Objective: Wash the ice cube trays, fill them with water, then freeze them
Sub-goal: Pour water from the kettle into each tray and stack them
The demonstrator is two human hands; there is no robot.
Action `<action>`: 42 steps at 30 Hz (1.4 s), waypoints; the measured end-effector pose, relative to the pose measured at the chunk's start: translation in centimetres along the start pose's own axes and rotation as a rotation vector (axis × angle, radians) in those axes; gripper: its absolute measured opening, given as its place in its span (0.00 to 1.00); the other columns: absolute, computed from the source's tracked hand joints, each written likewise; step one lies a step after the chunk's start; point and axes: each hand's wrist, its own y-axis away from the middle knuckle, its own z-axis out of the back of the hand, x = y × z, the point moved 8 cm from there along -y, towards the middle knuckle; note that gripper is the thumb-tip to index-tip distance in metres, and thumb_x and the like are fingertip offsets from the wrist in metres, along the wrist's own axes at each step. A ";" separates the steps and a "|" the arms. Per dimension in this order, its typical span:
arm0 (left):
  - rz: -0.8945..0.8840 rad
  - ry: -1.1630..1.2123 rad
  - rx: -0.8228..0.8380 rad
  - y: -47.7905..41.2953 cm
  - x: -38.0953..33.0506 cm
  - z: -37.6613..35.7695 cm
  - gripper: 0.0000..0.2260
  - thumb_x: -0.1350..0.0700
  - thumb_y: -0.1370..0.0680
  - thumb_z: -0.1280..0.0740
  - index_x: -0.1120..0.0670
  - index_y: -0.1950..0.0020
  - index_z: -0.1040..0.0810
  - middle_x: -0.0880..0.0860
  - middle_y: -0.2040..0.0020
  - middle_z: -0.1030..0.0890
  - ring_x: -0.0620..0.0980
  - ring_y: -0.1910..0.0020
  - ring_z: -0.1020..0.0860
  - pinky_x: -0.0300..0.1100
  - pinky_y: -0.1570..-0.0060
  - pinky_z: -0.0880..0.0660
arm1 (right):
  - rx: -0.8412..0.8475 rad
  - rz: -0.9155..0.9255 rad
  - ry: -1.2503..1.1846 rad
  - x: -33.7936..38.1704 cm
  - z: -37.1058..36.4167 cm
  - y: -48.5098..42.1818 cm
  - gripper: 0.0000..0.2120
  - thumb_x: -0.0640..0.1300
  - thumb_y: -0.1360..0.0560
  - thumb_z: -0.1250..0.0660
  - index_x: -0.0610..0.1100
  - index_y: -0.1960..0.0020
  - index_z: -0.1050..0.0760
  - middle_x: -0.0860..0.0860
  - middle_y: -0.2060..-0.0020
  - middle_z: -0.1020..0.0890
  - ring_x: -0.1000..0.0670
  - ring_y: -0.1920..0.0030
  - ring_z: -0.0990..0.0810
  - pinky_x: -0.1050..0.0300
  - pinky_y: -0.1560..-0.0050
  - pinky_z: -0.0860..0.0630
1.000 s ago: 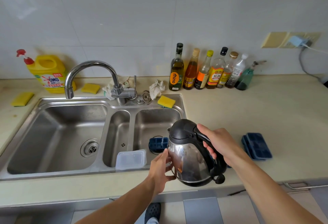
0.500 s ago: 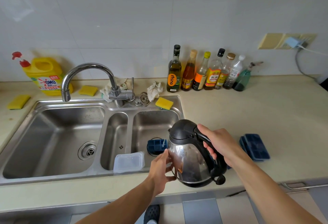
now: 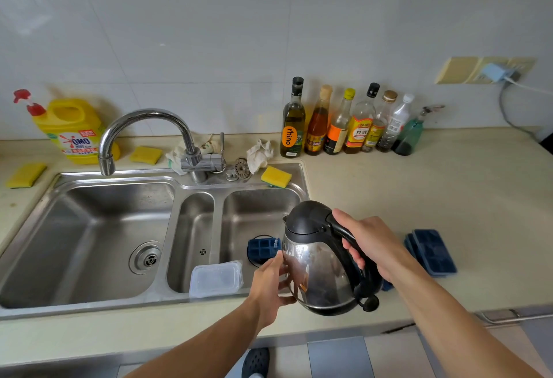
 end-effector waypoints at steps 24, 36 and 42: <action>0.011 0.029 -0.057 -0.5 -0.2 1.2 0.18 0.44 0.16 0.40 0.55 0.40 0.19 0.56 0.42 0.16 0.59 0.43 0.19 0.56 0.53 0.21 | 0.046 0.009 0.007 0.8 -1.0 -0.6 0.28 0.63 0.23 0.33 0.40 0.68 0.23 0.45 0.76 0.26 0.48 0.78 0.31 0.57 0.72 0.30; 0.019 0.016 -0.054 -0.3 -0.1 1.1 0.17 0.44 0.16 0.40 0.54 0.39 0.20 0.54 0.41 0.18 0.58 0.42 0.21 0.57 0.51 0.23 | 0.029 0.003 0.000 0.5 -0.9 -0.3 0.29 0.63 0.23 0.33 0.40 0.69 0.24 0.45 0.76 0.26 0.47 0.78 0.31 0.57 0.71 0.30; 0.010 0.009 -0.049 -0.3 0.0 0.9 0.17 0.45 0.16 0.40 0.54 0.42 0.19 0.54 0.42 0.17 0.57 0.43 0.21 0.53 0.57 0.23 | 0.027 -0.002 0.005 0.4 -0.7 -0.2 0.28 0.63 0.23 0.33 0.40 0.69 0.23 0.45 0.76 0.26 0.47 0.78 0.31 0.57 0.71 0.30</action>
